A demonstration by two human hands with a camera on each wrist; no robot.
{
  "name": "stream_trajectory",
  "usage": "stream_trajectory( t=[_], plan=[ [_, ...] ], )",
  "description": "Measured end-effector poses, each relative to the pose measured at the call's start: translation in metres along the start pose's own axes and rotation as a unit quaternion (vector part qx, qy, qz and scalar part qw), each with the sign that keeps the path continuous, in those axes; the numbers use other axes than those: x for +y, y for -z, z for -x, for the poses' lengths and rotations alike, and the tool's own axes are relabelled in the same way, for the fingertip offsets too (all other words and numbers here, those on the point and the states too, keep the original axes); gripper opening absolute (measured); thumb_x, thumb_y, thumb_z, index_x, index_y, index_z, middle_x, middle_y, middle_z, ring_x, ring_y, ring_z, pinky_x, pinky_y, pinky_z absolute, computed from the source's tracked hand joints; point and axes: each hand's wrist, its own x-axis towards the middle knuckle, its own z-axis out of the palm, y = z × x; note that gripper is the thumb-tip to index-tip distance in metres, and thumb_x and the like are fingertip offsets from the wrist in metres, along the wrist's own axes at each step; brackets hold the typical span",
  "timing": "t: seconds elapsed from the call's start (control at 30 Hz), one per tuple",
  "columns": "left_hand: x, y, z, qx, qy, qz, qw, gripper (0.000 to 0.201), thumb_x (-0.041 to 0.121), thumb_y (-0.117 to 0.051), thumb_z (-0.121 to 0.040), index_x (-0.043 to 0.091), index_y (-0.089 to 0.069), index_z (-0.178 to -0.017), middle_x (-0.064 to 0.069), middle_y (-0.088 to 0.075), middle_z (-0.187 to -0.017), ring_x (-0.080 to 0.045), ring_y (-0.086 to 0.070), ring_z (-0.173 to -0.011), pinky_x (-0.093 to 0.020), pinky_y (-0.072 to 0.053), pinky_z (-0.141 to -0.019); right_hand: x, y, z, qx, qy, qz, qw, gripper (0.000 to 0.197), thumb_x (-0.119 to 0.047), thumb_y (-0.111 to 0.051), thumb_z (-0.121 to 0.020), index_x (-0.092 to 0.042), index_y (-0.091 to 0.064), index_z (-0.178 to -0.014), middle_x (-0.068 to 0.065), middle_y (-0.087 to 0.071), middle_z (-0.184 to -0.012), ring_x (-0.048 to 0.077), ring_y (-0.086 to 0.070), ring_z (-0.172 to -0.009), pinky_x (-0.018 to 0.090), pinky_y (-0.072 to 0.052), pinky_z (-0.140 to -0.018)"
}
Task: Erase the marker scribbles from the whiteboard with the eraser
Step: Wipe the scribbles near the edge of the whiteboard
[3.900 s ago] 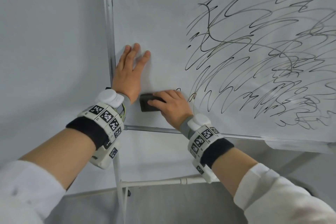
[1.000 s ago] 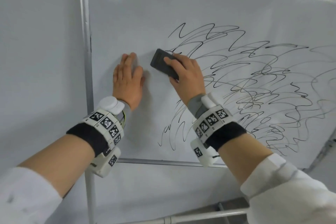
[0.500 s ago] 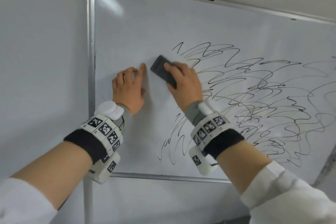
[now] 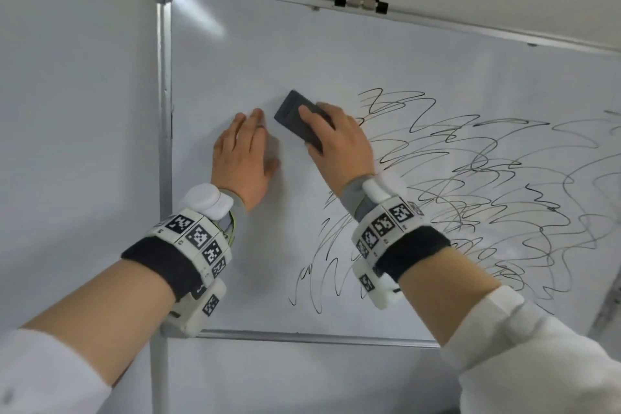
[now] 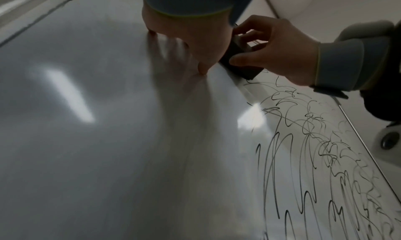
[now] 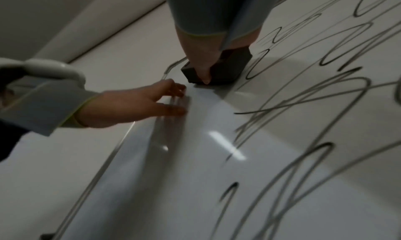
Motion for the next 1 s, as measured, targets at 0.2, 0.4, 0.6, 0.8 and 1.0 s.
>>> stream_trajectory(
  t=[0.2,0.4,0.6,0.8,1.0],
  plan=[
    [0.002,-0.003,-0.003,0.016,0.001,-0.014,1.0,0.053,0.031,-0.063,-0.085,0.005,-0.047,-0.128,-0.013,-0.036,-0.146,-0.038,-0.03,-0.134,-0.052,-0.031,-0.101,0.044,0.036,-0.024,0.074,-0.098,-0.014,0.992,0.053,-0.011,-0.069,-0.075,-0.015,-0.056,-0.127,0.011,-0.054,-0.127,0.028,-0.056,-0.108,0.036,-0.049,-0.085],
    [0.018,-0.006,-0.003,-0.03,0.048,-0.045,0.997,0.062,0.044,-0.046,-0.092,0.035,-0.016,-0.145,-0.014,-0.015,-0.152,-0.04,-0.008,-0.139,-0.055,-0.012,-0.11,0.033,0.022,0.005,0.027,-0.027,0.013,0.999,0.054,-0.004,-0.069,-0.071,-0.011,-0.058,-0.123,0.016,-0.056,-0.125,0.036,-0.057,-0.106,0.043,-0.048,-0.087],
    [0.023,-0.011,-0.007,-0.042,0.058,-0.058,0.996,0.062,0.046,-0.041,-0.092,0.034,-0.012,-0.146,-0.014,-0.008,-0.153,-0.04,-0.003,-0.139,-0.056,-0.008,-0.111,0.069,0.049,-0.007,0.079,-0.106,0.005,0.991,0.052,-0.008,-0.069,-0.073,-0.013,-0.057,-0.124,0.011,-0.055,-0.128,0.031,-0.056,-0.109,0.039,-0.047,-0.09],
    [0.04,-0.014,-0.012,-0.03,0.089,-0.04,0.995,0.066,0.055,-0.042,-0.089,0.025,-0.024,-0.144,-0.021,-0.013,-0.15,-0.045,-0.005,-0.138,-0.061,-0.008,-0.108,0.055,0.036,0.01,0.062,-0.086,0.017,0.994,0.052,-0.007,-0.07,-0.072,-0.012,-0.058,-0.123,0.013,-0.056,-0.126,0.032,-0.058,-0.104,0.04,-0.048,-0.086],
    [0.043,-0.017,-0.014,-0.021,0.091,-0.045,0.995,0.065,0.055,-0.042,-0.088,0.022,-0.026,-0.142,-0.019,-0.012,-0.151,-0.045,-0.004,-0.138,-0.062,-0.01,-0.107,0.084,0.056,0.011,0.07,-0.113,0.013,0.991,0.051,-0.008,-0.069,-0.075,-0.014,-0.056,-0.125,0.01,-0.055,-0.128,0.029,-0.055,-0.11,0.038,-0.047,-0.088]
  ],
)
